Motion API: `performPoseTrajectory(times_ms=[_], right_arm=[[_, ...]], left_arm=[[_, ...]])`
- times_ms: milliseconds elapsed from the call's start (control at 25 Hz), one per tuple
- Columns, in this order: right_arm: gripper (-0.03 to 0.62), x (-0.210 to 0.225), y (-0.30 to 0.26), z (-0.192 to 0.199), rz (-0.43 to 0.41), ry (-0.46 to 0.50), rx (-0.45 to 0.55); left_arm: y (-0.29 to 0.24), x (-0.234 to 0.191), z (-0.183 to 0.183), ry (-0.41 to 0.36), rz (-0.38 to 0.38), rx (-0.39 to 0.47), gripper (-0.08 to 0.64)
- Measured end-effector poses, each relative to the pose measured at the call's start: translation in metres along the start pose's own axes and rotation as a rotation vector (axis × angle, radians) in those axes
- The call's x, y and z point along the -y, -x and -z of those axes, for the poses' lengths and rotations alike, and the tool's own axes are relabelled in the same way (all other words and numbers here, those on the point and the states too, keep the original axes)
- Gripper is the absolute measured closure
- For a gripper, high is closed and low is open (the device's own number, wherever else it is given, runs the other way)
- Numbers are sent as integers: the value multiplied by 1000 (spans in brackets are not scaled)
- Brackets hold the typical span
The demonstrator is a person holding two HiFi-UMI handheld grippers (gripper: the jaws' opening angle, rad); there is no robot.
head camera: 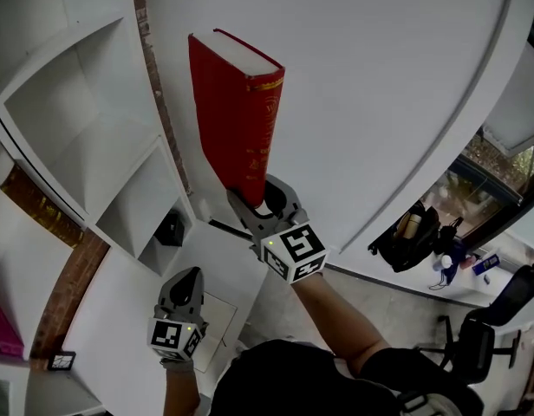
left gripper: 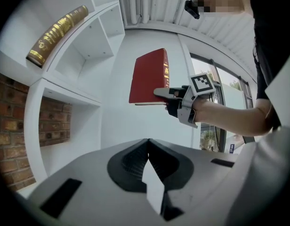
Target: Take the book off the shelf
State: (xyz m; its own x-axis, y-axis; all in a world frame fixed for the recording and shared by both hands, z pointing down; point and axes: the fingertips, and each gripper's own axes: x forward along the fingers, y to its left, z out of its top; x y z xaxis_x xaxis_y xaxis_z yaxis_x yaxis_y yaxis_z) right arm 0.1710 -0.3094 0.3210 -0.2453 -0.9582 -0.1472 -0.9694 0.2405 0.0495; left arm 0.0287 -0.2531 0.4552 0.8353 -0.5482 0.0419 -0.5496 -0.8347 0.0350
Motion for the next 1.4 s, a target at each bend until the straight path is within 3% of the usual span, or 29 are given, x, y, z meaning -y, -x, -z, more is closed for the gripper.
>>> performPoseTrajectory(times_ms=[440,840,1400], right_arm=[[377,39,83,37,76,84,-25],[377,61,158,89,136,57,-128],[382,101,235,127,222,46,-110]], left_arm=[[-39,44,5,-22,105,-28,552],[-74,91,16,-33,203,-53,551],[-113,142,36,-68,279,-103,552]])
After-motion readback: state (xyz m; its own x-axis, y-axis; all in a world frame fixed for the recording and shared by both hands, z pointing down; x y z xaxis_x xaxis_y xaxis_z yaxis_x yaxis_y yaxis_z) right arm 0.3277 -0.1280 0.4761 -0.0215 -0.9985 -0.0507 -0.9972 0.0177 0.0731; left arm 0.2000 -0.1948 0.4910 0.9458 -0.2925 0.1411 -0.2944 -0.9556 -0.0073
